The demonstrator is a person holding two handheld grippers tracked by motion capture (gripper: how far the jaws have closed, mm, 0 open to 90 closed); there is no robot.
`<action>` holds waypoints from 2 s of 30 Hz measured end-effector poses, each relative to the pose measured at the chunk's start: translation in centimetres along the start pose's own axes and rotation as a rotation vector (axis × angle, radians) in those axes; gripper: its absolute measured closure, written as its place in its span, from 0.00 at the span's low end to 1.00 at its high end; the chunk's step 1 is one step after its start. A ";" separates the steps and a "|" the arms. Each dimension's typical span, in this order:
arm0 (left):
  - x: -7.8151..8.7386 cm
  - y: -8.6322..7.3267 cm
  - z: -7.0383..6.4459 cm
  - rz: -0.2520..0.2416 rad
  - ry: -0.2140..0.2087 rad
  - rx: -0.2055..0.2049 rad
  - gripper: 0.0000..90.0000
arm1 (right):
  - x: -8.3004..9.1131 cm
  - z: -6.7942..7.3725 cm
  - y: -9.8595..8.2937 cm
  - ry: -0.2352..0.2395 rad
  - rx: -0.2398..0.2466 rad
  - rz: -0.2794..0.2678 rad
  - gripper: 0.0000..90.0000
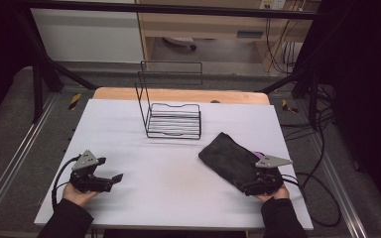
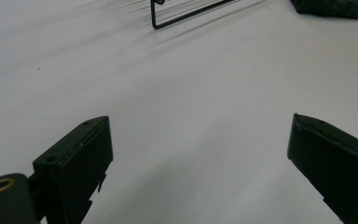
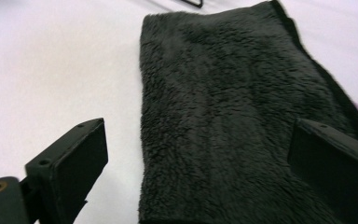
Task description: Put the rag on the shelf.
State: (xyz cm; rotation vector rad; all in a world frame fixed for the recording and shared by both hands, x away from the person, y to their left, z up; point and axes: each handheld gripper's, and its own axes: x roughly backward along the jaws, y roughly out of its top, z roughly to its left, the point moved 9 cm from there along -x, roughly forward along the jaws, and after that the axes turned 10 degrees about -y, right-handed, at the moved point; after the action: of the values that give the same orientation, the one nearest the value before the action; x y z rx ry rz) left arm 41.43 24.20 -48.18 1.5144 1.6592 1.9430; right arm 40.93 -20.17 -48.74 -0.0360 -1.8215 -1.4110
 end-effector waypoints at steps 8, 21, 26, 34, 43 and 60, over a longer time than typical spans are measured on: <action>-0.1 0.0 -0.1 0.003 0.000 0.003 0.08 | -0.9 1.4 -1.1 0.010 0.073 0.073 0.30; -0.3 -0.2 -0.1 0.017 0.001 -0.002 0.09 | -1.1 1.5 -1.5 0.013 0.117 0.120 0.64; -0.4 -0.2 -0.1 0.021 0.000 -0.004 0.10 | -1.3 1.6 -1.7 -0.020 0.165 0.126 0.69; -0.4 -0.2 -0.1 0.022 0.001 -0.004 0.10 | -1.3 1.3 -1.5 -0.028 0.177 0.124 0.88; -0.4 -0.2 -0.1 0.023 0.001 -0.002 0.10 | -0.7 1.5 -0.7 0.014 0.143 0.127 0.93; -0.4 -0.2 0.0 0.022 0.001 0.002 0.11 | -0.4 5.1 1.5 0.119 0.094 0.103 0.93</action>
State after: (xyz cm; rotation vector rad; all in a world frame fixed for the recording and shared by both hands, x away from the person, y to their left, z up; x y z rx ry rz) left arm 41.53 24.03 -48.52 1.5384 1.6523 1.9540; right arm 38.98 -15.21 -48.03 0.0029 -1.7598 -1.2295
